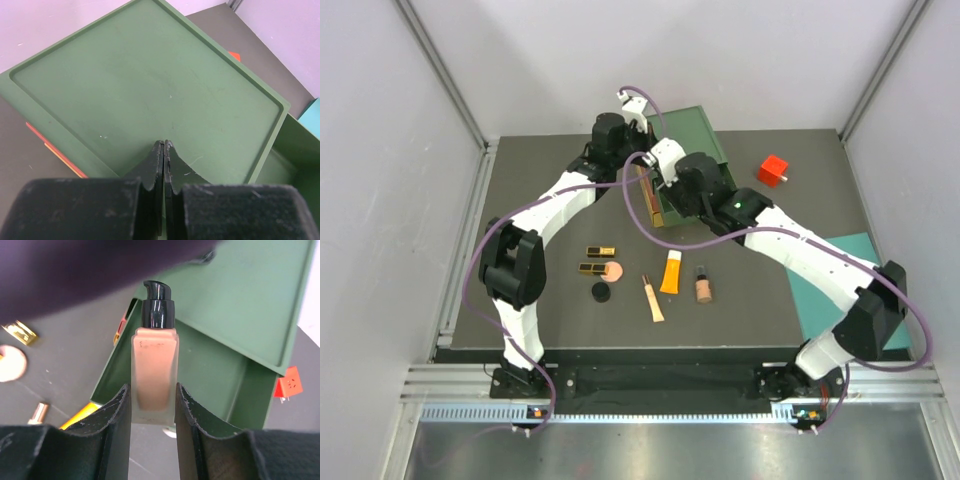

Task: Organize the makeup

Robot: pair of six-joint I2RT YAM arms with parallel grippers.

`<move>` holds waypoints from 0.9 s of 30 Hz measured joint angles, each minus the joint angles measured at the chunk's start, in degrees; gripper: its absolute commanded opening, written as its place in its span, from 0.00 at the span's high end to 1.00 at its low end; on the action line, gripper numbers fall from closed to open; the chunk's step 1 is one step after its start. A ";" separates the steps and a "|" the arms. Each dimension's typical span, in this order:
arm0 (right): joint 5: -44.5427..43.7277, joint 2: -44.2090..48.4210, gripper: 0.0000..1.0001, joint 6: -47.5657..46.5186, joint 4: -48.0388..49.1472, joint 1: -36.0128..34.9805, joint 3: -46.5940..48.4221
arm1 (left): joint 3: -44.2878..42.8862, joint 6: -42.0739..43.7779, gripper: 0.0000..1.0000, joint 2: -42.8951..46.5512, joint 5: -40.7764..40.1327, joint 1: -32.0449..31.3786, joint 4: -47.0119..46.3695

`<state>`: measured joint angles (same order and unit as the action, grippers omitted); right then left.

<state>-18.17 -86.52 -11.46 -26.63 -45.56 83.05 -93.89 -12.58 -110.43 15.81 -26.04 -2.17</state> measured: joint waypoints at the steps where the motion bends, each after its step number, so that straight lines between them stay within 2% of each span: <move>1: -0.13 -0.74 1.00 -0.26 -0.24 0.00 0.00 | 0.00 -0.13 1.00 0.00 0.00 0.02 0.00; 7: -0.94 -2.27 0.99 -1.60 -1.55 0.00 0.00 | 0.00 -0.35 1.00 0.00 -0.02 0.00 0.04; 10: -1.38 -2.27 0.86 -2.49 -1.73 0.20 -0.11 | 0.00 -0.35 1.00 0.00 -0.02 0.02 0.04; 14: -1.86 -2.27 0.61 -3.56 -1.79 0.48 -0.13 | -0.09 -0.33 1.00 0.00 -0.04 0.02 0.13; 19: -3.50 -2.27 0.44 -4.24 -1.70 0.50 -0.13 | -0.11 -0.31 1.00 0.00 -0.09 0.02 0.22; 22: -4.35 -2.27 0.39 -4.39 -1.70 0.59 -0.13 | -0.15 -0.22 1.00 -0.02 -0.22 0.00 0.24; 27: -5.18 -2.27 0.39 -4.04 -1.66 0.72 -0.13 | -0.31 -0.07 1.00 -0.11 -0.26 0.02 0.31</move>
<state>-23.35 -88.79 -15.51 -28.29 -44.84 82.91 -94.19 -12.64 -110.54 15.55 -26.02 -1.87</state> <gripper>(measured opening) 0.606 0.010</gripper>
